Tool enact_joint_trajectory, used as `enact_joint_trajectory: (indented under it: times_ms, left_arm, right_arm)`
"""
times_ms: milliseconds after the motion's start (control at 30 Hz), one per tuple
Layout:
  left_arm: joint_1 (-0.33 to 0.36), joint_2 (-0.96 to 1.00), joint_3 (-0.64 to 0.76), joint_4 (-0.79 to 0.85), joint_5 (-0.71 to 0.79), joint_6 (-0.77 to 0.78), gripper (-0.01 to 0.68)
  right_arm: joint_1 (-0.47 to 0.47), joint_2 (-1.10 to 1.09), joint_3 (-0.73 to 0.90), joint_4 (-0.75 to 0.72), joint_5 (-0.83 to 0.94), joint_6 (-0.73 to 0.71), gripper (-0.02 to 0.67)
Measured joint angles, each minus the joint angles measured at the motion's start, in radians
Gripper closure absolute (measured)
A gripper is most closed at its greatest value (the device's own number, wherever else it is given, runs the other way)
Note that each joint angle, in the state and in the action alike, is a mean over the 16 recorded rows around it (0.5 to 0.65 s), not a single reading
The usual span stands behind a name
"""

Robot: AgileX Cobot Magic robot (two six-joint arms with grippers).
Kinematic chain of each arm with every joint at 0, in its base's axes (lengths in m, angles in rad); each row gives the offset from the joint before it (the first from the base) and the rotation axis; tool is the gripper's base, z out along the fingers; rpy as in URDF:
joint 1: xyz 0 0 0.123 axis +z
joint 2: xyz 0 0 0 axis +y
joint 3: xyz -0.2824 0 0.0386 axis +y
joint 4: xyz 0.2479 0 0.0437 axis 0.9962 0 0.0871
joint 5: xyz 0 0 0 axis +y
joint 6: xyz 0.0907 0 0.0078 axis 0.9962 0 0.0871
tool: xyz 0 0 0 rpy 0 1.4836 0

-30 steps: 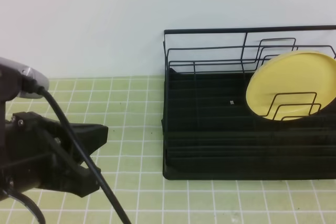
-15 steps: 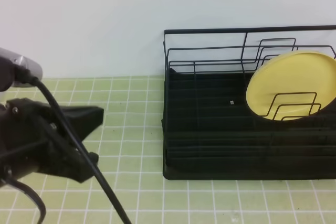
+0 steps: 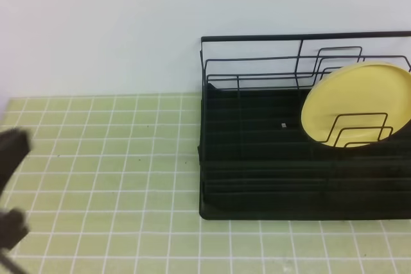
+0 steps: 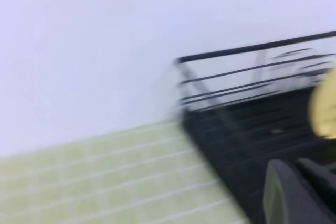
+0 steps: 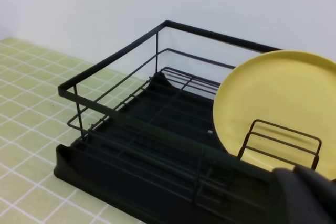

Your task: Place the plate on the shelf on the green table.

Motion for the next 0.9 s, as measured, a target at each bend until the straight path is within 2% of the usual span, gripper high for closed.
enact_joint_trajectory:
  times_ms: [233, 400, 633, 900]
  left_arm:
    - [0.162, -0.239, 0.232, -0.011, -0.033, -0.025, 0.673]
    - [0.23, -0.398, 0.411, -0.01, -0.055, -0.065, 0.673]
    - [0.265, -0.546, 0.578, 0.004, -0.049, -0.117, 0.673]
    - [0.268, -0.599, 0.638, 0.047, -0.025, -0.123, 0.673]
  right_arm:
    - [0.0, 0.0, 0.0, 0.0, 0.0, 0.0, 0.652]
    - [0.0, 0.0, 0.0, 0.0, 0.0, 0.0, 0.652]
    - [0.0, 0.0, 0.0, 0.001, 0.0, 0.0, 0.652]
    - [0.0, 0.0, 0.0, 0.005, 0.0, 0.0, 0.652]
